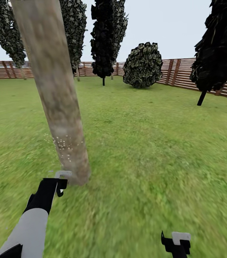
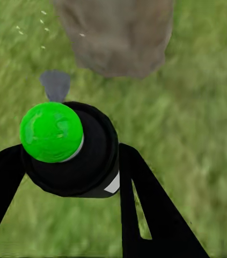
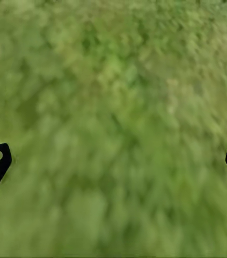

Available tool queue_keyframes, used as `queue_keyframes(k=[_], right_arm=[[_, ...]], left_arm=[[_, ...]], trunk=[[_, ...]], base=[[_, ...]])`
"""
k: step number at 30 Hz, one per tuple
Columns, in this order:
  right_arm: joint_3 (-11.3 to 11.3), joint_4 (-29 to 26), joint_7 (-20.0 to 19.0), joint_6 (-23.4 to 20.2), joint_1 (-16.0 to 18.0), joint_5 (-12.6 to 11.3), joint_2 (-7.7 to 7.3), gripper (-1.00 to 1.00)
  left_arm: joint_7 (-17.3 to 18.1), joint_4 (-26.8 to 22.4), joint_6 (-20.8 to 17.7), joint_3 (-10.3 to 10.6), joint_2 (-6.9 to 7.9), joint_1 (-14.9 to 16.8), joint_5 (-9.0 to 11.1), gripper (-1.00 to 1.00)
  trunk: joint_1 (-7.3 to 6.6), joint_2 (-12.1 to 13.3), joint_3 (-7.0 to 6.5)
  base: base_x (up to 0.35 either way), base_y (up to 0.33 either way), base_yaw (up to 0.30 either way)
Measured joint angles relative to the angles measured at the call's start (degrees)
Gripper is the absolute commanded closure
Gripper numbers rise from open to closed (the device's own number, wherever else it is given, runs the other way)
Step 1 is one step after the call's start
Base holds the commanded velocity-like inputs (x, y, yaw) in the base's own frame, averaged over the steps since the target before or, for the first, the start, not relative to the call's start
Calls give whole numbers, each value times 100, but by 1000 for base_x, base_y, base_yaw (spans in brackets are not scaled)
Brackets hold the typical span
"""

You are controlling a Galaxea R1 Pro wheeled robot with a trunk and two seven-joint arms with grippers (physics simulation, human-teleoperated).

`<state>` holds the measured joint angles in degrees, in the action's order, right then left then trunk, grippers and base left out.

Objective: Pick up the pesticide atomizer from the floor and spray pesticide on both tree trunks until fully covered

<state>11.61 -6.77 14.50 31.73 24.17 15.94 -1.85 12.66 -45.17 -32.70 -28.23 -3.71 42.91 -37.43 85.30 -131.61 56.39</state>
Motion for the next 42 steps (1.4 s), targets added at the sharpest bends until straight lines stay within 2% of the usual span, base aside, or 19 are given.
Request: queue_keyframes(k=[1,2,3,7,11,14,16,17,18,22,27,30,36,40,42], right_arm=[[0,0,0,0,0,-1,0,-100],[1,-2,0,0,0,-3,-3,-100],[0,-4,0,0,0,-3,-6,-100],[0,0,0,-2,0,11,-16,-100],[-4,0,-2,0,0,30,-17,-100],[-2,0,-23,-1,0,231,-17,-100],[-4,0,-219,-7,0,299,-19,-100],[-9,-1,-760,-9,0,325,-33,-100],[-2,-6,-1134,-6,0,326,-40,-100],[10,-17,-1562,-1,-1,313,-95,-100],[9,-18,-1598,0,0,305,-113,-100],[16,-17,-1598,0,-1,304,-112,-100],[17,-18,-1590,7,-1,302,-104,-100],[27,-18,-1358,9,-2,295,-121,-100],[21,-11,-1113,4,0,294,-115,-100]], left_arm=[[0,-18,9,-9,56,2,-18,100],[-1,-43,15,-2,262,5,-28,100],[0,-48,20,16,293,1,6,100],[-2,2,41,36,243,-2,15,100],[-1,157,62,6,296,-13,-8,100],[-45,685,595,-20,369,-35,-40,100],[-251,874,840,-41,423,-107,-19,100],[-476,940,1006,-55,441,-151,-15,100],[-546,959,1104,-105,446,-183,26,100],[-609,983,1388,-450,442,-268,246,100],[-744,952,1801,-511,446,-532,270,100],[-887,1085,1828,-506,439,-593,257,100],[-910,1366,1777,-497,426,-644,276,100],[-921,1436,1755,-484,403,-644,269,100],[-923,1441,1750,-487,398,-644,264,100]], trunk=[[0,0,0],[0,0,0],[0,0,0],[0,0,0],[0,0,0],[0,0,0],[0,0,0],[0,0,0],[0,0,0],[0,0,0],[0,0,0],[0,0,5],[0,0,24],[0,0,27],[0,0,27]], base=[[0,0,205],[18,0,43],[58,-31,27],[176,-168,6],[232,-195,0],[240,-187,0],[182,-129,0],[64,-41,0],[41,-26,0],[12,-8,0],[1,0,3],[0,0,130],[114,0,218],[308,-58,30],[232,-178,3]])
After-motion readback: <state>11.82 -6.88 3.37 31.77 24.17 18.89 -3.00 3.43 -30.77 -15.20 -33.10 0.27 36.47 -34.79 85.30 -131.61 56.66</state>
